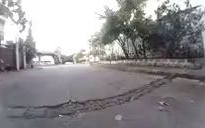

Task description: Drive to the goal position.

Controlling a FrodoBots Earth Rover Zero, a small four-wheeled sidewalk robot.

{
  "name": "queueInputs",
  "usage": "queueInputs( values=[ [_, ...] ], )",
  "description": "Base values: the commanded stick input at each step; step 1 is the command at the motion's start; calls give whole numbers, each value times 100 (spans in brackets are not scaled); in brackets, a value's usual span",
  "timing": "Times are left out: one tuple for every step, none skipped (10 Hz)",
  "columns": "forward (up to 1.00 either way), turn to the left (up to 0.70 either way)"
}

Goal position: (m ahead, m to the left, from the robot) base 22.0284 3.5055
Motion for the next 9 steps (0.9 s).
queueInputs(
  values=[
    [100,-36],
    [100,-36],
    [100,-36],
    [100,-36],
    [100,-36],
    [100,-36],
    [100,-36],
    [100,-7],
    [100,4]
  ],
)
